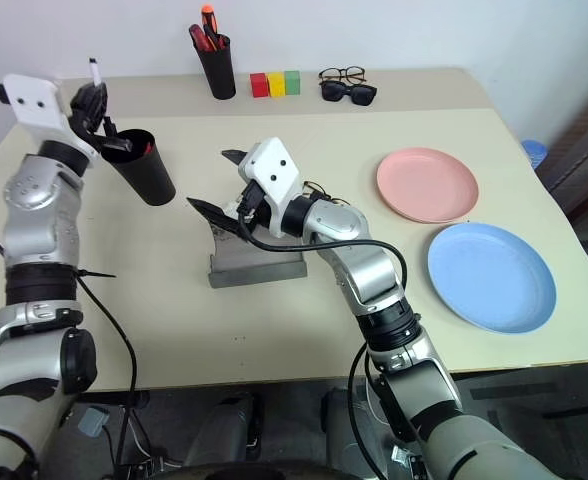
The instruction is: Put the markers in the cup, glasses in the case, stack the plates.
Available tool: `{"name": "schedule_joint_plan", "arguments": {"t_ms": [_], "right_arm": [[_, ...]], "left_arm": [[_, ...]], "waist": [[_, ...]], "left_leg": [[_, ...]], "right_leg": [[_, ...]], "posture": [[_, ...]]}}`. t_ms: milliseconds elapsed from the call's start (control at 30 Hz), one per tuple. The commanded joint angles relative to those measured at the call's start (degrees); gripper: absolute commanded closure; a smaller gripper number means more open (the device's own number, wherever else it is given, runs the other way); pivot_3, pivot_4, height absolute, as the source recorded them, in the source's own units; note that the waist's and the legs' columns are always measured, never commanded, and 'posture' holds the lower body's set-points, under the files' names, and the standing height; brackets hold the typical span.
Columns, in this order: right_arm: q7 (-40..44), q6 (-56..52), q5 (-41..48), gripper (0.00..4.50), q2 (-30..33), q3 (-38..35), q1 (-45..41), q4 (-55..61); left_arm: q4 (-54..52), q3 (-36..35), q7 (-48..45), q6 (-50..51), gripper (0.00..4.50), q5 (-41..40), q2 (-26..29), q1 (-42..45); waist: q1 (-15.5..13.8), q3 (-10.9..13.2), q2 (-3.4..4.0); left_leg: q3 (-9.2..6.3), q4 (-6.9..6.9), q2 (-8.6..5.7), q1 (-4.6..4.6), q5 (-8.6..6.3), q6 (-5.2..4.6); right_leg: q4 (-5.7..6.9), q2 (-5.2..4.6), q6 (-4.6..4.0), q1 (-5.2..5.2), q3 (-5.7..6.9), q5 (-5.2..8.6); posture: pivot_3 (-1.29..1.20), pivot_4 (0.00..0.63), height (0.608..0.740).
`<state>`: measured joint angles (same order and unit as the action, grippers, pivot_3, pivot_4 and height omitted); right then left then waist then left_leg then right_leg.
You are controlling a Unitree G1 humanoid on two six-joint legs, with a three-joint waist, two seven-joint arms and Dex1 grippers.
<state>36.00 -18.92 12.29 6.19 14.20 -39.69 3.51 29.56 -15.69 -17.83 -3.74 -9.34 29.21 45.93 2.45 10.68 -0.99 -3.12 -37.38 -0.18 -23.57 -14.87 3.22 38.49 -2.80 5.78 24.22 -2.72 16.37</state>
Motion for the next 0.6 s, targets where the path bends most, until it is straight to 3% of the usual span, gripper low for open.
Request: {"name": "schedule_joint_plan", "arguments": {"t_ms": [33,100,200,333,467,600], "right_arm": [[-0.7,1.0,-0.1,0.0,-0.2,-0.7,-0.6,2.2],[-0.9,0.8,-0.2,0.0,0.0,-0.8,-0.3,2.5],[-1.1,0.6,-0.2,0.0,0.3,-0.8,0.0,3.0],[-1.5,0.4,-0.2,0.0,0.5,-0.9,0.1,3.2],[-1.7,0.4,-0.1,0.0,1.0,-1.1,0.0,3.1],[-0.7,0.0,0.3,0.0,3.8,-2.7,0.5,3.3]], "left_arm": [[3.0,-0.2,0.8,-5.3,4.45,0.5,-0.2,2.1],[4.9,-0.1,-0.4,-6.4,4.45,-0.3,-0.5,2.3],[7.1,-0.2,-1.2,-7.3,3.33,-0.9,-0.8,2.6],[7.2,-1.2,-1.6,-7.7,1.44,-2.6,-1.2,2.8],[4.0,-1.9,-3.0,-6.4,1.44,-5.2,-1.3,1.7],[-10.0,-0.3,-12.3,2.9,1.44,-12.4,0.0,-3.9]], "waist": [[0.0,0.0,0.0],[0.0,0.0,0.0],[0.1,0.0,-0.01],[0.1,0.0,-0.01],[0.1,0.0,-0.01],[0.1,0.0,-0.01]], "left_leg": [[-0.01,0.0,0.0,0.0,0.0,0.0],[-0.01,0.0,0.0,0.0,0.0,0.0],[0.0,0.01,0.0,0.0,0.0,0.0],[-0.01,0.01,0.01,0.0,0.0,0.0],[-0.01,0.0,0.01,0.0,0.0,0.0],[-0.01,0.02,0.01,0.0,0.0,0.0]], "right_leg": [[0.0,0.0,0.0,0.0,0.0,0.0],[0.01,0.01,0.0,0.0,0.01,0.0],[0.01,0.01,0.0,0.0,0.01,0.0],[0.02,0.02,0.0,0.01,0.01,0.0],[0.02,0.01,0.0,0.01,0.01,0.0],[0.01,0.0,0.0,0.0,0.0,0.0]], "posture": [[0.0,0.15,0.74],[0.0,0.15,0.74],[0.0,0.15,0.74],[0.0,0.15,0.74],[0.0,0.15,0.74],[0.0,0.15,0.74]]}}
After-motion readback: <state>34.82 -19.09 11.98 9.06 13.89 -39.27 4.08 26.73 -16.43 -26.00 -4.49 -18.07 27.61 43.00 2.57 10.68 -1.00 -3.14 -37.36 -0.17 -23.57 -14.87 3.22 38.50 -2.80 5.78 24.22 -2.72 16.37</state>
